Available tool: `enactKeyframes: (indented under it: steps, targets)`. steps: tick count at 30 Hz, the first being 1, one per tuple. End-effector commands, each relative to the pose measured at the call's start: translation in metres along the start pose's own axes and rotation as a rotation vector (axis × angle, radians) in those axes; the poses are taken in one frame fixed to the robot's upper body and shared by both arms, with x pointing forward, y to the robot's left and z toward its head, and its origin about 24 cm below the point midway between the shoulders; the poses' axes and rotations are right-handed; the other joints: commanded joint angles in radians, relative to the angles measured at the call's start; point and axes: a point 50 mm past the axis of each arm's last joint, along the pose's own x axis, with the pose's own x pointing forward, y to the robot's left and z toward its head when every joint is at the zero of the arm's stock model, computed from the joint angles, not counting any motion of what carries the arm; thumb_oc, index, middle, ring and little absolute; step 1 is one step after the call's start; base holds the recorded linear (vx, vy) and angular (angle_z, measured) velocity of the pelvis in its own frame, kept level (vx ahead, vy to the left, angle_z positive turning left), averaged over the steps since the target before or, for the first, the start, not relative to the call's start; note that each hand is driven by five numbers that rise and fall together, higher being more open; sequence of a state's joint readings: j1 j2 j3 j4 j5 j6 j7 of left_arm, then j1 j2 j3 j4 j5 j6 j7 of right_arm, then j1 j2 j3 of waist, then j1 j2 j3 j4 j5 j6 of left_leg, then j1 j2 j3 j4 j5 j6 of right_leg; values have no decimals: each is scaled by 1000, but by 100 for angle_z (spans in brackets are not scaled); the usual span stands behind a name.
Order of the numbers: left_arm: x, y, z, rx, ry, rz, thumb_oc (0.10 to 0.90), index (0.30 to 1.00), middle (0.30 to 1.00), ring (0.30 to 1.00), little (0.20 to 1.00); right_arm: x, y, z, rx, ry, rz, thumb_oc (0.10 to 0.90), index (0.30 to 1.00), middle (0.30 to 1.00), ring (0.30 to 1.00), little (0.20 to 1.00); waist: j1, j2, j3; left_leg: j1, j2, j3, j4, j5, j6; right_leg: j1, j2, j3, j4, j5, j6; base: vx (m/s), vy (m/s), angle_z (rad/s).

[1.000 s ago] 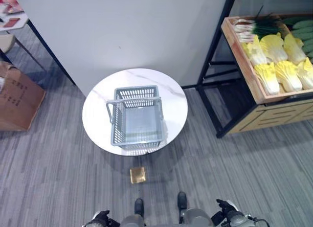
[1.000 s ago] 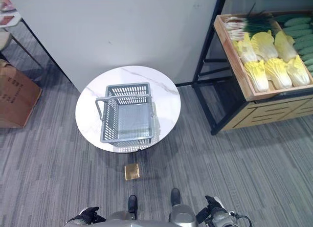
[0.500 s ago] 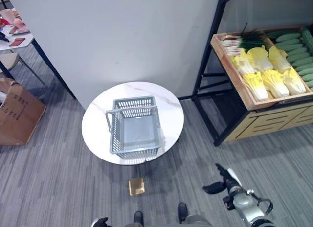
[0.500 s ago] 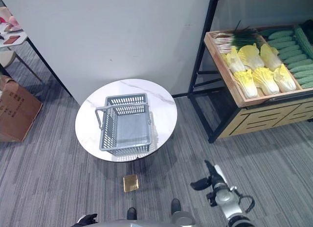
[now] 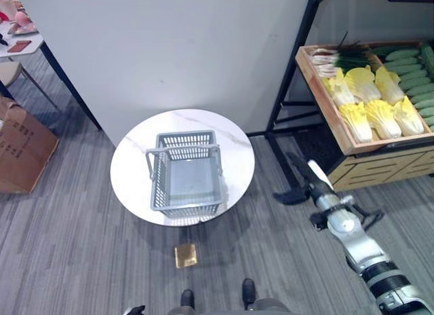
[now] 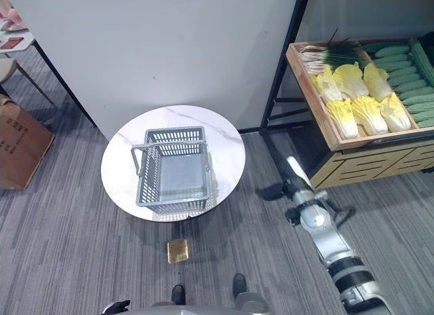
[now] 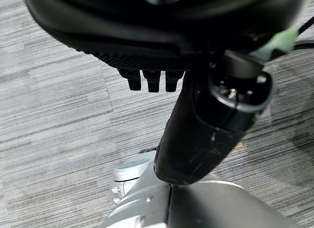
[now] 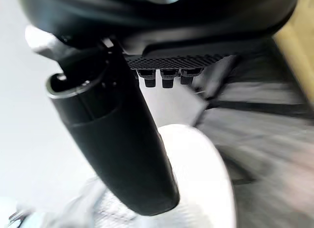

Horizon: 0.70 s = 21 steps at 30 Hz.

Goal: Get the vegetables into the basket

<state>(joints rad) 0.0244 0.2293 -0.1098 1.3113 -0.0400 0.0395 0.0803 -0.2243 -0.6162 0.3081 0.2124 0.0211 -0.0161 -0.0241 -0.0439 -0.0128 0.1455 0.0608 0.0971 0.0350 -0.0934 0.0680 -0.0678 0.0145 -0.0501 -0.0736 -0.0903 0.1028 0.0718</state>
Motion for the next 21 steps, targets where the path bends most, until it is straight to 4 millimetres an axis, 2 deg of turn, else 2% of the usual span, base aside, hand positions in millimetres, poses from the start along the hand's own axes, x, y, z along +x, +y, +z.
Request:
enactKeyframes:
  steps: [1, 2, 3, 6, 7, 8, 11, 12, 15, 17, 19, 21]
  targets:
    - [1, 7, 2, 22, 20, -1, 900, 1000, 1000, 1000, 1000, 28, -29, 82, -13, -341, -58, 900, 1000, 1000, 1000, 1000, 31, -75, 16, 72, -46, 8, 9, -94, 15, -23, -49, 31, 17, -8, 73, -11, 7, 3]
    - [1, 7, 2, 22, 22, 2, 900, 1000, 1000, 1000, 1000, 33, -30, 90, -40, -360, -49, 900, 1000, 1000, 1000, 1000, 36, -75, 16, 68, -47, 5, 9, -92, 14, -25, -50, 28, 17, -7, 73, -15, 7, 12]
    - [1, 7, 3, 23, 19, 3, 900, 1000, 1000, 1000, 1000, 41, -34, 108, -119, -400, -39, 900, 1000, 1000, 1000, 1000, 46, -77, 18, 58, -48, -1, 9, -89, 13, -29, -54, 23, 16, -6, 73, -21, 8, 12]
    - [1, 6, 5, 24, 12, 6, 900, 1000, 1000, 1000, 1000, 53, -38, 136, -255, -447, -37, 900, 1000, 1000, 1000, 1000, 63, -83, 24, 41, -49, -12, 8, -82, 12, -38, -56, 16, 15, -2, 73, -21, 3, 14]
    - [1, 5, 6, 22, 11, 6, 900, 1000, 1000, 1000, 1000, 54, -38, 136, -256, -449, -36, 900, 1000, 1000, 1000, 1000, 60, -83, 25, 41, -49, -13, 8, -82, 12, -39, -56, 15, 15, -2, 74, -42, -7, 16]
    - [1, 6, 7, 25, 6, 11, 900, 1000, 1000, 1000, 1000, 61, -41, 145, -290, -450, -45, 900, 1000, 1000, 1000, 1000, 70, -88, 29, 27, -49, -21, 7, -77, 11, -47, -56, 11, 15, 1, 73, -29, -9, 20]
    - [1, 8, 11, 18, -1, 19, 900, 1000, 1000, 1000, 1000, 70, -45, 155, -324, -442, -47, 900, 1000, 1000, 1000, 1000, 77, -92, 35, 9, -49, -32, 8, -70, 10, -59, -59, 5, 17, 4, 73, -44, -10, 23]
    - [1, 9, 13, 4, -9, 20, 900, 1000, 1000, 1000, 1000, 80, -49, 159, -322, -410, -53, 900, 1000, 1000, 1000, 1000, 89, -96, 44, -8, -50, -42, 9, -64, 9, -69, -59, 0, 18, 6, 71, -44, -12, 11]
    - [2, 9, 16, -11, -19, 18, 900, 1000, 1000, 1000, 1000, 86, -54, 162, -376, -380, -57, 900, 1000, 1000, 1000, 1000, 94, -95, 48, -22, -50, -53, 10, -60, 8, -77, -61, -6, 19, 6, 70, -25, -9, 15]
    - [2, 11, 24, -33, -49, 16, 900, 1000, 1000, 1000, 1000, 99, -62, 163, -413, -312, -87, 900, 1000, 1000, 1000, 1000, 109, -87, 66, -53, -56, -70, 13, -49, 6, -96, -66, -15, 20, 10, 70, -82, -2, 17]
    - [2, 11, 27, -38, -56, 17, 900, 1000, 1000, 1000, 1000, 101, -66, 163, -398, -293, -103, 900, 1000, 1000, 1000, 1000, 111, -82, 74, -65, -59, -76, 15, -45, 6, -105, -69, -19, 22, 12, 70, -76, 3, 19]
    - [2, 15, 36, -46, -85, 20, 900, 1000, 1000, 1000, 1000, 110, -85, 159, -434, -190, -163, 900, 1000, 1000, 1000, 1000, 131, -61, 96, -112, -71, -95, 15, -24, 2, -134, -81, -41, 21, 23, 73, -94, 4, 24]
